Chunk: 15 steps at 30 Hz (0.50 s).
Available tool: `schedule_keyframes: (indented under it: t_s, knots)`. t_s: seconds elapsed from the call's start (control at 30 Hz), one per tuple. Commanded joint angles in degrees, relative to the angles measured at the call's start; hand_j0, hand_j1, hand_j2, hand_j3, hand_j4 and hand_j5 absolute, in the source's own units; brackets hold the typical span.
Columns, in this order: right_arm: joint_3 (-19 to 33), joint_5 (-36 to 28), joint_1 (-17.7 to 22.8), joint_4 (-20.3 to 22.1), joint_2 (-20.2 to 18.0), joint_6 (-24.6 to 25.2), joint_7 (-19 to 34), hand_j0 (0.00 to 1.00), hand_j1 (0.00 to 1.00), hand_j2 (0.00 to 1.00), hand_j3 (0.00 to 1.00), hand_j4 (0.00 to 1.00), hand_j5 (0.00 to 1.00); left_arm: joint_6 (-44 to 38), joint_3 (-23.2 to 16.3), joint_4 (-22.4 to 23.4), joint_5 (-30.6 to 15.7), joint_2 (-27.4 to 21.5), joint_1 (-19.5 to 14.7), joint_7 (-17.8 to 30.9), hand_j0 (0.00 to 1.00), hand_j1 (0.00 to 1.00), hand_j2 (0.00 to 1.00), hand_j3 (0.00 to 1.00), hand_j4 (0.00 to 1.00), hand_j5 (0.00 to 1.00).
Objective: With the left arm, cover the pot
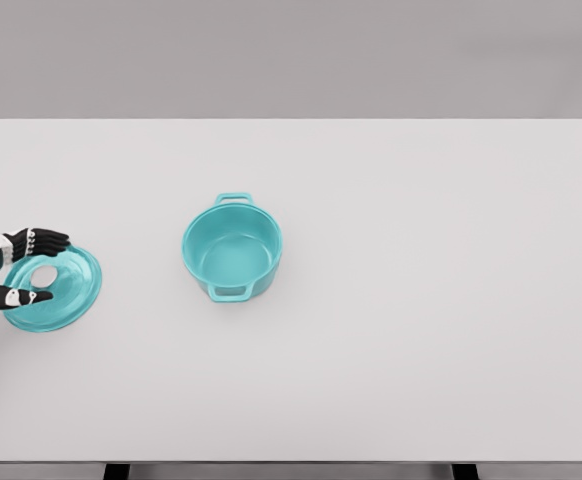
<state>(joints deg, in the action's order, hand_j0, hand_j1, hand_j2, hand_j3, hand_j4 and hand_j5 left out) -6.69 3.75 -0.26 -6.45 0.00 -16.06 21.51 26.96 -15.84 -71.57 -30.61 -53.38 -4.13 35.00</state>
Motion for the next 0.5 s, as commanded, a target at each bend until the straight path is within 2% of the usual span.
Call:
schedule_keyframes:
  t_s: [0.0,0.1,0.17,0.27,0.47]
  knots:
    - [0.01,0.03,0.0,0.04,0.0,-0.03,0.02,1.0,1.0,1.0,1.0,1.0,1.0,1.87,0.64,-0.06,1.17,0.03,0.0,0.0,0.83,0.83,0.83,0.83,0.83,0.83]
    - [0.01,0.03,0.0,0.03,0.0,-0.03,0.02,1.0,1.0,1.0,1.0,1.0,1.0,4.51,2.22,-0.06,1.87,0.99,0.35,0.0,0.83,0.83,0.83,0.83,0.83,0.83]
    - [0.01,0.03,0.0,-0.05,0.0,-0.03,0.02,1.0,1.0,1.0,1.0,1.0,1.0,5.83,2.39,-0.06,4.07,1.43,0.53,0.0,0.83,0.83,0.83,0.83,0.83,0.83]
    - [0.01,0.03,0.0,0.04,0.0,-0.03,0.02,1.0,1.0,1.0,1.0,1.0,1.0,6.62,2.39,0.2,4.42,2.05,0.62,0.0,0.83,0.83,0.83,0.83,0.83,0.83]
    - [0.01,0.03,0.0,0.03,0.0,-0.03,0.02,1.0,1.0,1.0,1.0,1.0,1.0,7.32,2.13,4.77,4.77,3.89,0.0,0.0,0.83,0.83,0.83,0.83,0.83,0.83]
